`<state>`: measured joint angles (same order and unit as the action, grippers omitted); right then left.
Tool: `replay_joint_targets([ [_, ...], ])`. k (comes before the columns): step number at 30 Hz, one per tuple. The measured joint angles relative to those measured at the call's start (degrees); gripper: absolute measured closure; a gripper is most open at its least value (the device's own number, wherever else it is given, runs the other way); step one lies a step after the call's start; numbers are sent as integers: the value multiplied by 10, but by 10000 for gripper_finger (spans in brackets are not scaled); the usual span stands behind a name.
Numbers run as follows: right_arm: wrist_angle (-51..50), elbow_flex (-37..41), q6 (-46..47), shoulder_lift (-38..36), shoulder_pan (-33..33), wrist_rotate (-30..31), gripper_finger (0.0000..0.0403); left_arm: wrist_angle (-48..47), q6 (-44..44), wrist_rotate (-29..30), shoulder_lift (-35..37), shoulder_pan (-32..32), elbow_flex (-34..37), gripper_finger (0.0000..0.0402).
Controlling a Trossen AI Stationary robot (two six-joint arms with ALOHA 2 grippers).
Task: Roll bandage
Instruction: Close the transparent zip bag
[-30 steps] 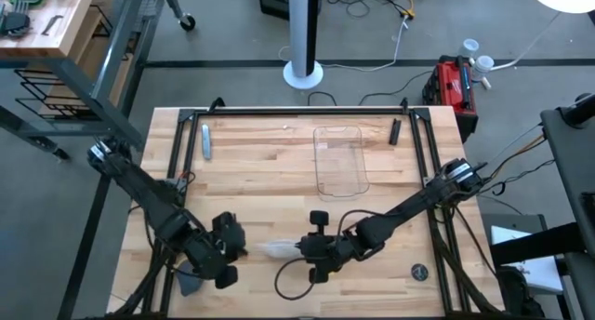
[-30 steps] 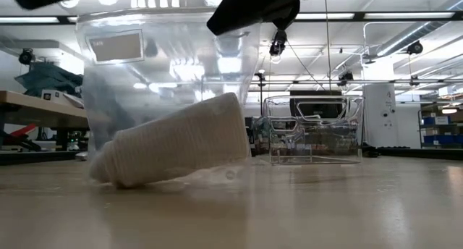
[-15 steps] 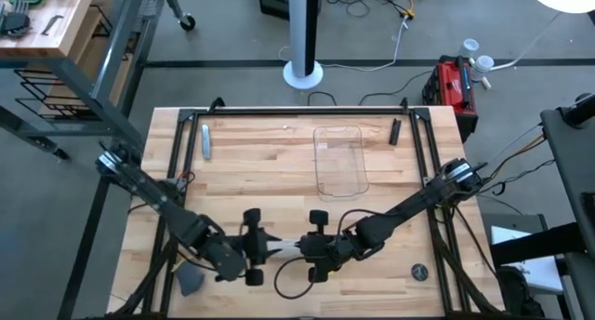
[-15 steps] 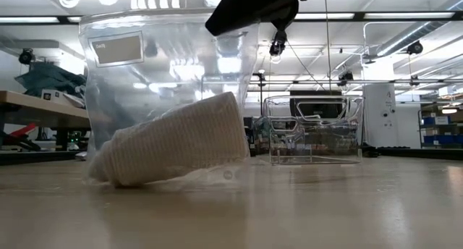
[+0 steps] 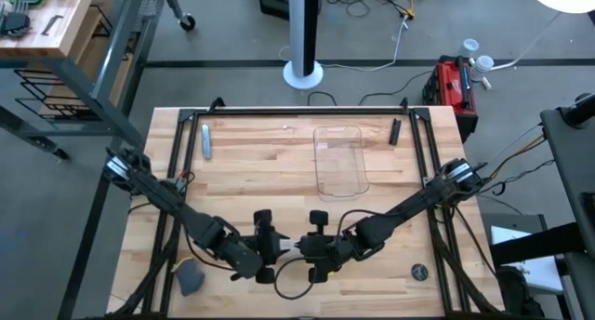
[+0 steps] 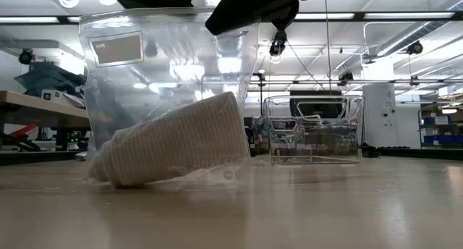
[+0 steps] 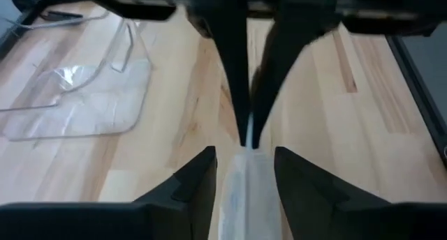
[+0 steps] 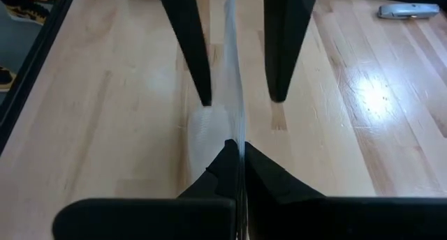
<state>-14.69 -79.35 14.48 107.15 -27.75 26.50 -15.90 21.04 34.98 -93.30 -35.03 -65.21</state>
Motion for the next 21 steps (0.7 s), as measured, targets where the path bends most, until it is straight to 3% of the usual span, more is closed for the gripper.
replay_joint_targets([
  [21, 0, 0, 1, 0, 0, 0, 403, -7, -8, -10, -4, 3, 0, 348],
])
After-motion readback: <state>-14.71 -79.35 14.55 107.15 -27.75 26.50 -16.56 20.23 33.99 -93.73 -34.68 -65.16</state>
